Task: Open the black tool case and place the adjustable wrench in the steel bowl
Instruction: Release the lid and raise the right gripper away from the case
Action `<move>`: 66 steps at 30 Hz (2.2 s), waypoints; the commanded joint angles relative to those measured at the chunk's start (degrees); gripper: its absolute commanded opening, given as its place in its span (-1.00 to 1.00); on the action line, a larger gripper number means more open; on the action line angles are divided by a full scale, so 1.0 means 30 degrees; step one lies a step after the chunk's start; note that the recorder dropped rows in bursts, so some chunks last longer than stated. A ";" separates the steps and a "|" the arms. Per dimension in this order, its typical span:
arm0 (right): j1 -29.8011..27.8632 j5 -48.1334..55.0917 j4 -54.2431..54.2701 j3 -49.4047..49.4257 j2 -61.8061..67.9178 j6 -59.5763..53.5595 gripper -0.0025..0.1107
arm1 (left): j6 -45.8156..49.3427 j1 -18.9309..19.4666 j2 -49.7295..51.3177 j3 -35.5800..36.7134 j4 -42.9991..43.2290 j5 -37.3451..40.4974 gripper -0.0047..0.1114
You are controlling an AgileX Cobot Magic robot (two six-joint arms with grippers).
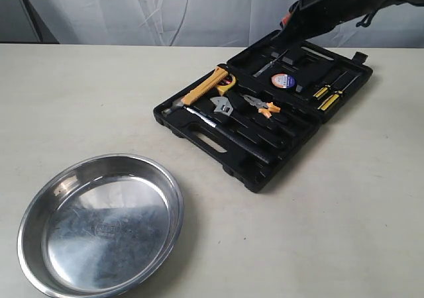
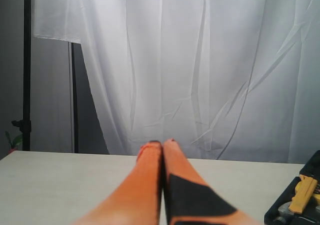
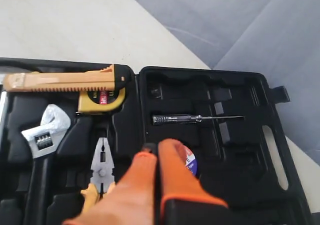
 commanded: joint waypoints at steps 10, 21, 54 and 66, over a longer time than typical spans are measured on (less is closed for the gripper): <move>0.2314 -0.1195 -0.0919 -0.0039 0.2744 -0.0924 -0.96 | -0.0022 -0.0030 0.0096 -0.0074 0.0046 -0.0102 -0.91; 0.3515 -0.3819 -0.1940 -0.1041 0.4071 -0.0884 -0.14 | -0.0022 -0.0030 0.0096 -0.0074 0.0046 -0.0102 -0.91; 0.0662 1.5445 -1.1763 -0.9734 0.7755 1.5555 -0.97 | 0.0014 -0.0030 0.0096 -0.0074 0.0046 -0.0102 -0.91; 0.1777 1.2961 0.4380 -0.9579 0.8400 0.4624 -0.97 | 0.0014 -0.0030 0.0096 -0.0074 0.0046 -0.0102 -0.91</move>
